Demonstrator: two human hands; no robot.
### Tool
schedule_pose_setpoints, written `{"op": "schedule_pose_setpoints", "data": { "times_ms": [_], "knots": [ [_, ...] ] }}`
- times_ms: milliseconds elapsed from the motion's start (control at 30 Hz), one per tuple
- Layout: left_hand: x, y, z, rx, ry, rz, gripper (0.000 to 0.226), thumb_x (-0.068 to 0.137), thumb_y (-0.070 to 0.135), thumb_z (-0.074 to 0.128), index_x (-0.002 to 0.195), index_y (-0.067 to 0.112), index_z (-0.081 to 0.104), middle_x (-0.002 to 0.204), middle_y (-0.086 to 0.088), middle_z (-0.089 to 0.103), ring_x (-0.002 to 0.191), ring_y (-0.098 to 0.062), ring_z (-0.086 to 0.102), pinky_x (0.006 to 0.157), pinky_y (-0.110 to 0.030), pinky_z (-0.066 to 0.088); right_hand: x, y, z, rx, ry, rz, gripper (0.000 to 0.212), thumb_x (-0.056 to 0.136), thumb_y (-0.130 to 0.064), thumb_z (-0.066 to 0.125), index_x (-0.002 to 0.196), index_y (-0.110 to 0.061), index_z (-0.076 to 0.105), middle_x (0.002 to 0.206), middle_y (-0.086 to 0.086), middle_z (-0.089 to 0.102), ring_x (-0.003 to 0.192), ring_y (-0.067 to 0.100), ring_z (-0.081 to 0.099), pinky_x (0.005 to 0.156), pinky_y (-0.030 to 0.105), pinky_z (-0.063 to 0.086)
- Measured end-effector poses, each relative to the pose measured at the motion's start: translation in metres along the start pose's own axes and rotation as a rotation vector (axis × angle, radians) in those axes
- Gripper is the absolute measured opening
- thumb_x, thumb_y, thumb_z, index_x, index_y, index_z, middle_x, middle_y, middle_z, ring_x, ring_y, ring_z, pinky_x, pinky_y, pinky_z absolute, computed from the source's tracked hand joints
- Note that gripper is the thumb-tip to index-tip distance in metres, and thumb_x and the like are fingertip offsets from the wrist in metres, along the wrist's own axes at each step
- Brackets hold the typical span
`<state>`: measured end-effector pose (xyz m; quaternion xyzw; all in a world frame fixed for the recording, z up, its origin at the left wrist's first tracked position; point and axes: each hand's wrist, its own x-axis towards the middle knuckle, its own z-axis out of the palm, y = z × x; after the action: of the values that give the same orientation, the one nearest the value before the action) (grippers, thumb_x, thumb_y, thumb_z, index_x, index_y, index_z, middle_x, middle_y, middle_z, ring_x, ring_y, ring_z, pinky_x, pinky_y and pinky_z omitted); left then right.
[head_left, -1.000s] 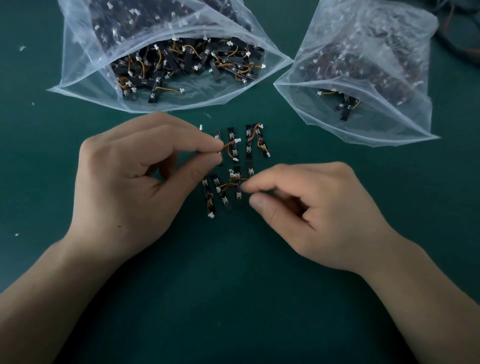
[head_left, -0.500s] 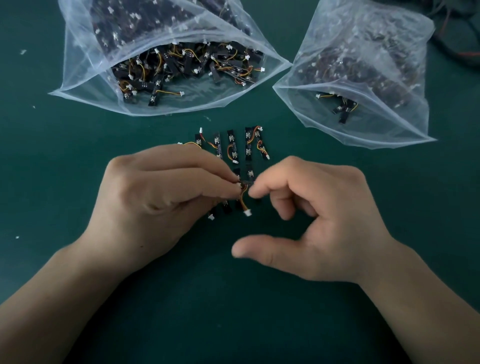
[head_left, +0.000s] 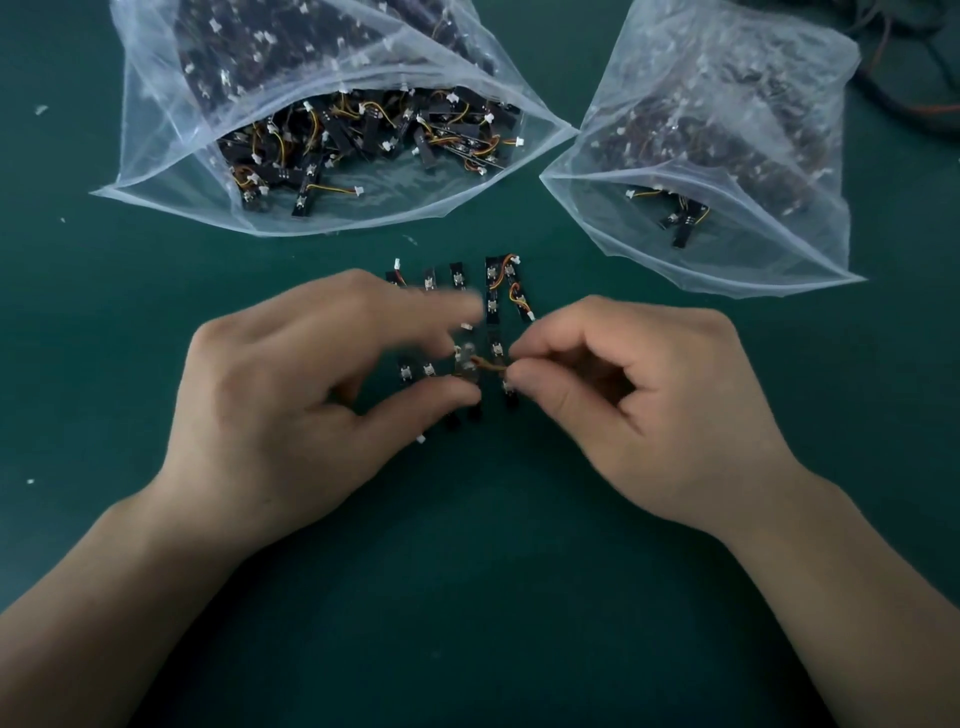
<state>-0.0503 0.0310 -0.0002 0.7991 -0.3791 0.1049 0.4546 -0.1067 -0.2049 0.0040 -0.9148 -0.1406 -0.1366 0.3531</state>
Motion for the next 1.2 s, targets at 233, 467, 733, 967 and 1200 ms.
{"op": "schedule_pose_setpoints", "data": {
  "times_ms": [233, 467, 733, 967, 1200],
  "knots": [
    [-0.004, -0.01, -0.007, -0.016, 0.137, -0.094, 0.017, 0.107, 0.036, 0.06, 0.123, 0.035, 0.063, 0.093, 0.004, 0.072, 0.064, -0.024, 0.061, 0.059, -0.042, 0.046, 0.002, 0.03, -0.031, 0.023, -0.152, 0.142, 0.011, 0.099, -0.031, 0.064, 0.099, -0.025, 0.073, 0.08, -0.016, 0.069, 0.069, -0.004, 0.064, 0.065, 0.003, 0.04],
    [-0.005, -0.011, -0.002, -0.056, 0.121, -0.142, 0.029, 0.104, 0.025, 0.061, 0.133, 0.021, 0.06, 0.093, 0.004, 0.073, 0.06, -0.025, 0.058, 0.055, -0.043, 0.042, 0.002, 0.033, -0.03, -0.019, -0.191, 0.168, 0.013, 0.096, -0.043, 0.066, 0.096, -0.033, 0.074, 0.077, -0.018, 0.069, 0.068, 0.014, 0.066, 0.061, 0.025, 0.047],
    [-0.005, -0.011, -0.002, -0.025, 0.122, -0.146, 0.026, 0.104, 0.024, 0.061, 0.13, 0.025, 0.061, 0.091, 0.008, 0.072, 0.062, -0.024, 0.059, 0.057, -0.033, 0.042, 0.003, 0.032, -0.029, -0.057, -0.195, 0.147, 0.018, 0.092, -0.048, 0.068, 0.091, -0.031, 0.075, 0.073, -0.021, 0.064, 0.063, 0.015, 0.059, 0.056, 0.021, 0.042],
    [-0.004, -0.008, -0.002, 0.014, 0.131, -0.151, 0.023, 0.102, 0.018, 0.062, 0.125, 0.022, 0.064, 0.09, 0.006, 0.072, 0.063, -0.022, 0.059, 0.058, -0.03, 0.043, 0.002, 0.033, -0.031, -0.053, -0.208, 0.148, 0.017, 0.092, -0.047, 0.069, 0.092, -0.031, 0.075, 0.073, -0.017, 0.065, 0.06, 0.019, 0.057, 0.055, 0.022, 0.043],
    [-0.004, -0.007, -0.002, 0.036, 0.13, -0.144, 0.021, 0.102, 0.015, 0.063, 0.122, 0.02, 0.066, 0.088, 0.005, 0.072, 0.064, -0.02, 0.06, 0.059, -0.03, 0.045, 0.0, 0.031, -0.032, -0.022, -0.232, 0.148, 0.015, 0.091, -0.046, 0.069, 0.093, -0.032, 0.074, 0.07, -0.011, 0.064, 0.052, 0.018, 0.05, 0.052, 0.013, 0.036]
  ]
}}
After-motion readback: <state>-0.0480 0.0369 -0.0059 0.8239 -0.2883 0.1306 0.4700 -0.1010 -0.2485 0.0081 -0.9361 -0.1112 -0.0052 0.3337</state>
